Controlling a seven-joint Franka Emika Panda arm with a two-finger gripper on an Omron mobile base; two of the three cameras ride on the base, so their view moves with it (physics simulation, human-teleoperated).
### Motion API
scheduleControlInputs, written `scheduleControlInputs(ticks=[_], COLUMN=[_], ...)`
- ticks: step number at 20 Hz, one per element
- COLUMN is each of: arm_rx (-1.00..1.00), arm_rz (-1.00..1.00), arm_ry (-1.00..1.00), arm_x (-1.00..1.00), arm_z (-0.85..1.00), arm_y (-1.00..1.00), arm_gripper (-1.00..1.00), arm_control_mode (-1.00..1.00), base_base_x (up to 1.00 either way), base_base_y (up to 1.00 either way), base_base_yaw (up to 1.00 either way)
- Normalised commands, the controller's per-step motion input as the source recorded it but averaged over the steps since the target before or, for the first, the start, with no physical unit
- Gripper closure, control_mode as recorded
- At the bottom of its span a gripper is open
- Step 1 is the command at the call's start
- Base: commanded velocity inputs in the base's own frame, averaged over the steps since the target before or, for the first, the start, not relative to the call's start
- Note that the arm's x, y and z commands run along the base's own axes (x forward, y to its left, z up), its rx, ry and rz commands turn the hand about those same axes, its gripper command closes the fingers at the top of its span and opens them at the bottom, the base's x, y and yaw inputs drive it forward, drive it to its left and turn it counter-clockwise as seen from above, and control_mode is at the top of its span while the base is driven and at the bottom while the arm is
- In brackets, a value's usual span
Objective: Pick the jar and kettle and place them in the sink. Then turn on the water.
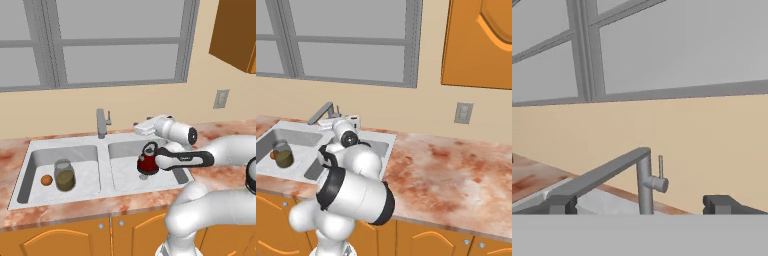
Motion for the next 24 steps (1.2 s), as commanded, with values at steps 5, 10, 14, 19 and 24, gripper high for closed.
scheduleControlInputs(ticks=[5, 10, 14, 19, 24], arm_rx=[0.00, 0.00, -0.01, -0.02, 0.00], arm_rz=[0.00, 0.00, 0.00, 0.00, 0.00], arm_ry=[0.00, 0.00, 0.00, 0.00, -0.01], arm_x=[0.07, 0.08, 0.08, 0.06, 0.08], arm_z=[0.00, 0.00, -0.05, -0.25, -0.23], arm_y=[0.08, 0.25, 0.36, 0.32, 0.18], arm_gripper=[-1.00, -1.00, -1.00, -1.00, -1.00], arm_control_mode=[-1.00, -1.00, -1.00, -1.00, -1.00], base_base_x=[0.00, 0.00, 0.00, 0.00, 0.00], base_base_y=[0.00, 0.00, 0.00, 0.00, 0.00], base_base_yaw=[0.00, 0.00, 0.00, 0.00, 0.00])
